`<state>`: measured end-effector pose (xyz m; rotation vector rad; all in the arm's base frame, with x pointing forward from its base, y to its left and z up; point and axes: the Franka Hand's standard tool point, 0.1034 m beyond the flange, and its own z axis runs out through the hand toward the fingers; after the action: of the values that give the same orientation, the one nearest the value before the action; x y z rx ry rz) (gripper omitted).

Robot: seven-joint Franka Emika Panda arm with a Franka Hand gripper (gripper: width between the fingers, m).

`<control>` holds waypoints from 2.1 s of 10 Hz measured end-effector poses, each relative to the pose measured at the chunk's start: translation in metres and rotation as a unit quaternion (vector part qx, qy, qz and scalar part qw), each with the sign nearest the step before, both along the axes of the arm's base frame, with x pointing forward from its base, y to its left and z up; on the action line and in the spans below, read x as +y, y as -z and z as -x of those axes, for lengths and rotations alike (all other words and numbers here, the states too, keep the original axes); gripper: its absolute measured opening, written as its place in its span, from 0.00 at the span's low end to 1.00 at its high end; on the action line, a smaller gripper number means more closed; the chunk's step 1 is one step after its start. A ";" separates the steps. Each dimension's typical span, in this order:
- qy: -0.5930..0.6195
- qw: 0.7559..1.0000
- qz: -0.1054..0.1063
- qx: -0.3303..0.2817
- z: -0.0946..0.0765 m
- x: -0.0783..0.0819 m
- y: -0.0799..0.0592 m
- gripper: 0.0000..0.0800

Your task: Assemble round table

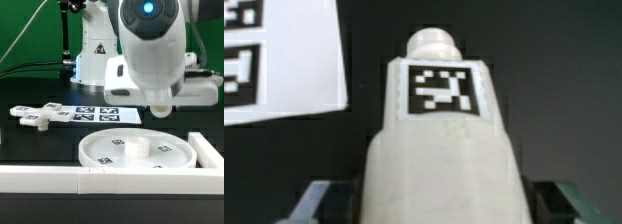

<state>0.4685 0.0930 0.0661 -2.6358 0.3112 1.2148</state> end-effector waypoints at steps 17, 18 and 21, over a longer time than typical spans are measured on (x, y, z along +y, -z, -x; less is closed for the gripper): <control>-0.001 0.871 0.081 -0.484 -0.087 -0.040 -0.046 0.51; -0.001 0.858 0.088 -0.505 -0.086 -0.040 -0.044 0.51; 0.001 0.800 0.116 -0.588 -0.090 -0.046 -0.045 0.51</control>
Offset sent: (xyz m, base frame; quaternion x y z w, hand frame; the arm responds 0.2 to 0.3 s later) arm 0.0000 0.0000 0.0000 0.0000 0.0000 0.0000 1.0000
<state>0.5581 0.0474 0.1114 -2.9719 0.2104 -0.6381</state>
